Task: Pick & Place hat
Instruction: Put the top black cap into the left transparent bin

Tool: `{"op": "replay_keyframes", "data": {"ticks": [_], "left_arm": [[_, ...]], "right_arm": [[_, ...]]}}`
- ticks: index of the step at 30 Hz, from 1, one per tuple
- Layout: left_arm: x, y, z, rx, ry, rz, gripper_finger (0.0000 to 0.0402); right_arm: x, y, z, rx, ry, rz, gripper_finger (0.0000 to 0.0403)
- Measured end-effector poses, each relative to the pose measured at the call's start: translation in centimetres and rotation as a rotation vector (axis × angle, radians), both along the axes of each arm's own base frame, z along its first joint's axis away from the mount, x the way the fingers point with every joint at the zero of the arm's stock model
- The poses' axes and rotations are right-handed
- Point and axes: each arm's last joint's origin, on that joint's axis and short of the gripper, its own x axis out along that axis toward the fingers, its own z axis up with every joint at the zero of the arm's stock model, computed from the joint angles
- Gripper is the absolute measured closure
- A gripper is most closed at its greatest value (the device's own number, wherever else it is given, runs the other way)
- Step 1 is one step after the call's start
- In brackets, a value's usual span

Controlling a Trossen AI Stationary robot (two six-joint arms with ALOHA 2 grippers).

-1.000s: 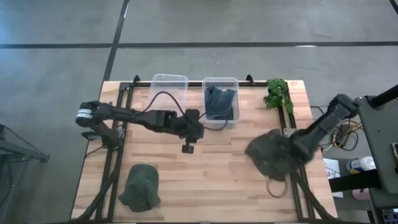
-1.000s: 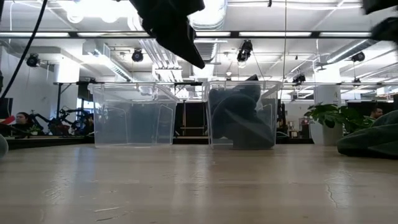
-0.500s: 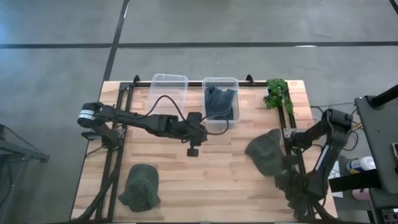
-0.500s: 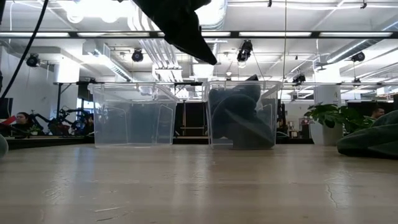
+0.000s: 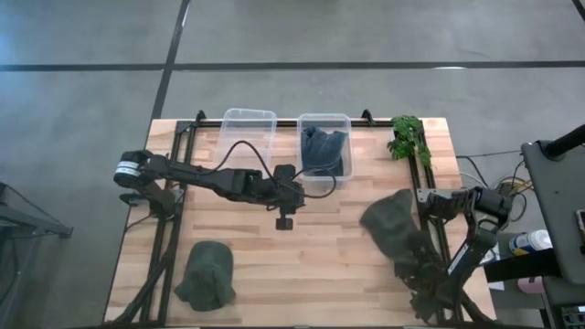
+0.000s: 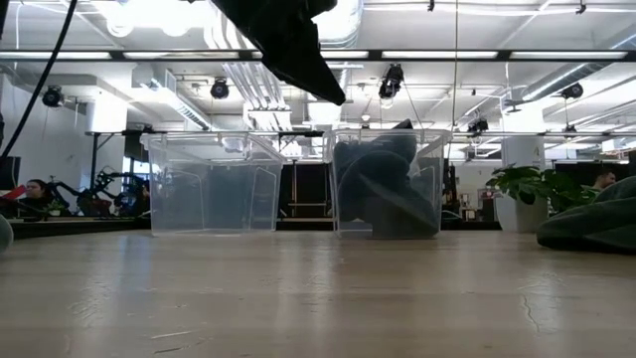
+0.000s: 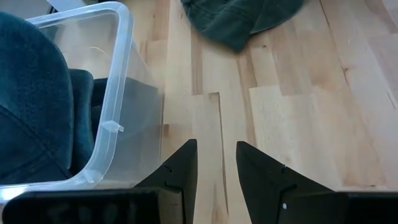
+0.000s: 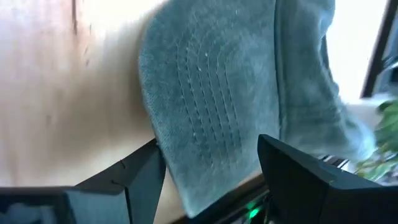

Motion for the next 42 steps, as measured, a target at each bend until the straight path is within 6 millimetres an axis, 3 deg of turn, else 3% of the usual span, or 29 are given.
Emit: {"op": "replay_keyframes", "data": {"ticks": [9,15,20,27,31,35,39,42], "left_arm": [[0.0,0.0,0.0,-0.038,-0.007,0.032,0.0296],[0.0,0.0,0.0,-0.096,-0.020,0.079,0.0296],[0.0,0.0,0.0,-0.135,-0.027,0.111,0.0296],[0.2,-0.4,0.4,-0.204,-0.071,0.176,0.0296],[0.4,-1.2,1.7,-0.186,-0.119,0.197,0.0296],[0.7,-2.1,3.8,-0.211,-0.188,0.204,0.0296],[0.6,-3.3,6.4,-0.199,-0.234,0.161,0.0296],[0.0,-4.2,7.7,-0.104,-0.194,0.148,0.0296]], "right_arm": [[0.3,-0.6,-1.4,-0.236,0.004,0.144,0.0160],[0.3,-1.2,-1.2,-0.345,-0.083,0.135,0.0191],[0.3,-1.3,-1.2,-0.336,-0.152,0.092,0.0244],[1.1,-1.3,-0.2,-0.329,-0.193,0.109,0.0358],[2.1,-1.0,3.1,-0.268,-0.308,0.102,0.0386],[3.3,-2.2,8.3,-0.061,-0.513,-0.024,0.0388],[3.4,-5.7,14.6,0.172,-0.781,-0.200,0.0389],[2.2,-9.3,18.1,0.351,-0.924,-0.370,0.0389]]}}
